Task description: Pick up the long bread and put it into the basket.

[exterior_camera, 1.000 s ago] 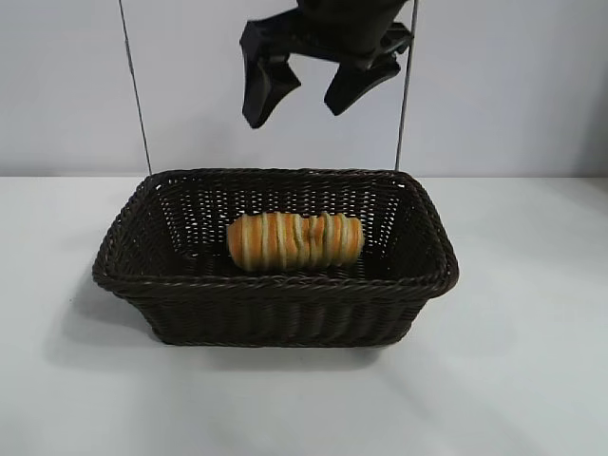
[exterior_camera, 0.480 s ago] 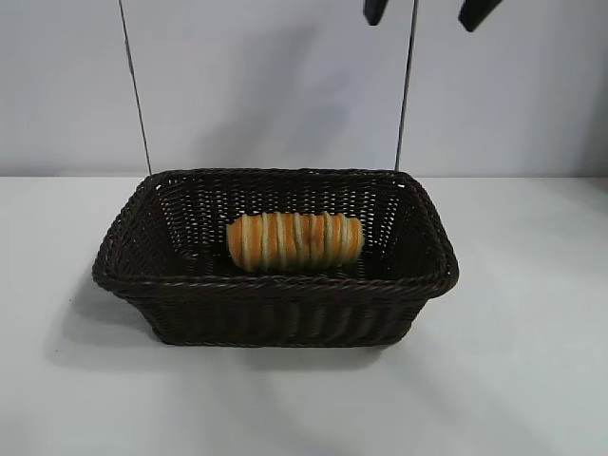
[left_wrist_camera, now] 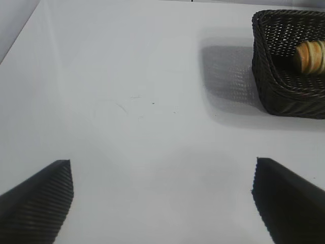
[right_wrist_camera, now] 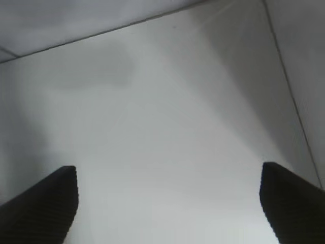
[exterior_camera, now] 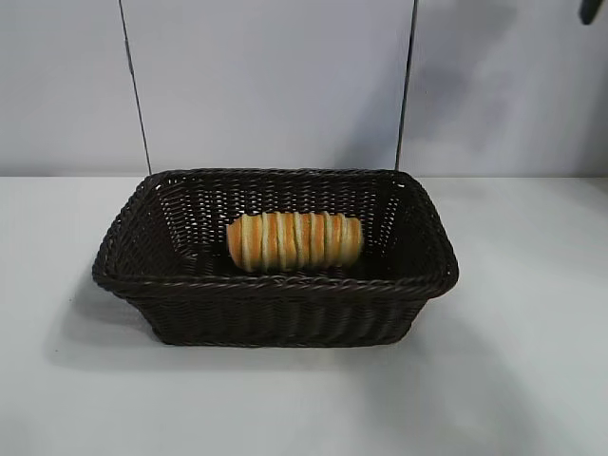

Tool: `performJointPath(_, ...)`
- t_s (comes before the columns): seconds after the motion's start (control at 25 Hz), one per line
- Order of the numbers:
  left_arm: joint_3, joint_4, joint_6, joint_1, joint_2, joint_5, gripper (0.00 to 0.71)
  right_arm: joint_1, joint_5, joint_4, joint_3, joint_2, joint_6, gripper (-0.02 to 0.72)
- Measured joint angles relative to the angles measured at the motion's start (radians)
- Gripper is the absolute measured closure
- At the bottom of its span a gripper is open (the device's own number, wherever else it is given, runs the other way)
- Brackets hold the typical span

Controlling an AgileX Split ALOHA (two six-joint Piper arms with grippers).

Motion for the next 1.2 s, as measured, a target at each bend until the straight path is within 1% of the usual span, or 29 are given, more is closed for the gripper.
performJointPath(0.16, 0.000, 0.000, 0.000, 0.000, 0.000, 0.000, 0.021, -0.010, 0.002, 0.009, 0.104, -0.154, -0.023, 0.008)
performJointPath(0.32, 0.000, 0.000, 0.000, 0.000, 0.000, 0.000, 0.021, -0.010, 0.007, 0.027, 0.226, -0.335, -0.024, 0.008)
performJointPath(0.52, 0.000, 0.000, 0.000, 0.000, 0.000, 0.000, 0.021, -0.010, 0.015, 0.034, 0.335, -0.604, -0.024, 0.008)
performJointPath(0.84, 0.000, 0.000, 0.000, 0.000, 0.000, 0.000, 0.021, -0.010, -0.019, 0.051, 0.513, -1.030, -0.030, 0.008)
performJointPath(0.92, 0.000, 0.000, 0.000, 0.000, 0.000, 0.000, 0.021, -0.010, -0.049, 0.052, 0.585, -1.114, -0.031, 0.008)
performJointPath(1.0, 0.000, 0.000, 0.000, 0.000, 0.000, 0.000, 0.021, -0.008, -0.101, 0.051, 0.668, -1.204, -0.031, 0.008)
performJointPath(1.08, 0.000, 0.000, 0.000, 0.000, 0.000, 0.000, 0.021, 0.017, -0.146, 0.052, 0.757, -1.284, -0.031, 0.008)
performJointPath(1.12, 0.000, 0.000, 0.000, 0.000, 0.000, 0.000, 0.021, 0.032, -0.159, 0.052, 0.796, -1.323, -0.031, 0.008)
performJointPath(1.2, 0.000, 0.000, 0.000, 0.000, 0.000, 0.000, 0.021, 0.074, -0.155, 0.052, 0.855, -1.386, -0.031, 0.008)
